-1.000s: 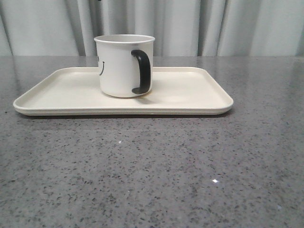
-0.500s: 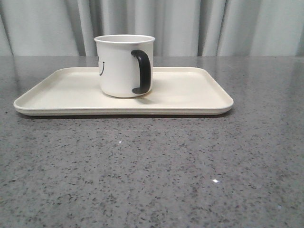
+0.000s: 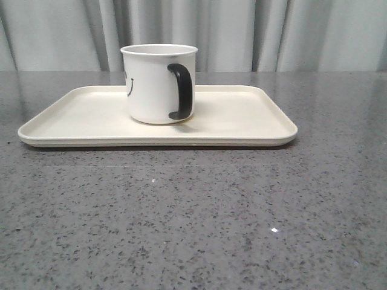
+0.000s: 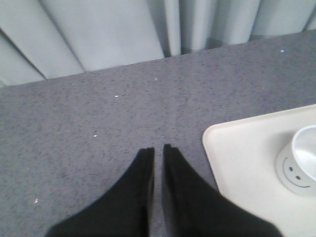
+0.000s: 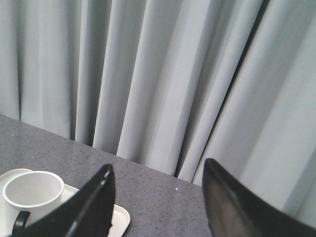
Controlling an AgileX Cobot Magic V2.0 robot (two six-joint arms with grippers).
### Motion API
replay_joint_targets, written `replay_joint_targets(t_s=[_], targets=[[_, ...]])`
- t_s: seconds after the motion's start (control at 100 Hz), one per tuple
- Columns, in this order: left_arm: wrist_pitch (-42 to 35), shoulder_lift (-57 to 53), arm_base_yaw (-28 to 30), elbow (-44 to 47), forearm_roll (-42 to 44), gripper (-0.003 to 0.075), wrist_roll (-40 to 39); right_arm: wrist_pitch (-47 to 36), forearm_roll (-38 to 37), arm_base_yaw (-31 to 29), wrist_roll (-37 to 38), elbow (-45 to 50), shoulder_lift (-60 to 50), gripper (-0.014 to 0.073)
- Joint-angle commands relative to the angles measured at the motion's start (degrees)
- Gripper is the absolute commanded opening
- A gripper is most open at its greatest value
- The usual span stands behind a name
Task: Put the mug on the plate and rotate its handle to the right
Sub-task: 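Open the left gripper and withdraw it from the mug, then move the right gripper over the mug and lower it onto the rim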
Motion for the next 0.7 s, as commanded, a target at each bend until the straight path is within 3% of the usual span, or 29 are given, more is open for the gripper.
replay_joint_targets(t_s=[0.0, 0.39, 0.69], targets=[[-0.75, -3.21, 1.76, 0.5, 0.9, -0.002, -0.57, -3.47, 0.49, -0.22, -0.28, -2.59, 1.28, 0.0414], [-9.76, -12.84, 4.13, 15.06, 1.29, -0.002, -0.44, 4.03, 0.15, -0.22, -0.28, -17.02, 14.67, 0.0414], [-9.77, -14.47, 4.13, 22.33, 1.29, -0.002, -0.44, 13.27, 0.27, 0.09, -0.28, -35.29, 29.37, 0.0414]])
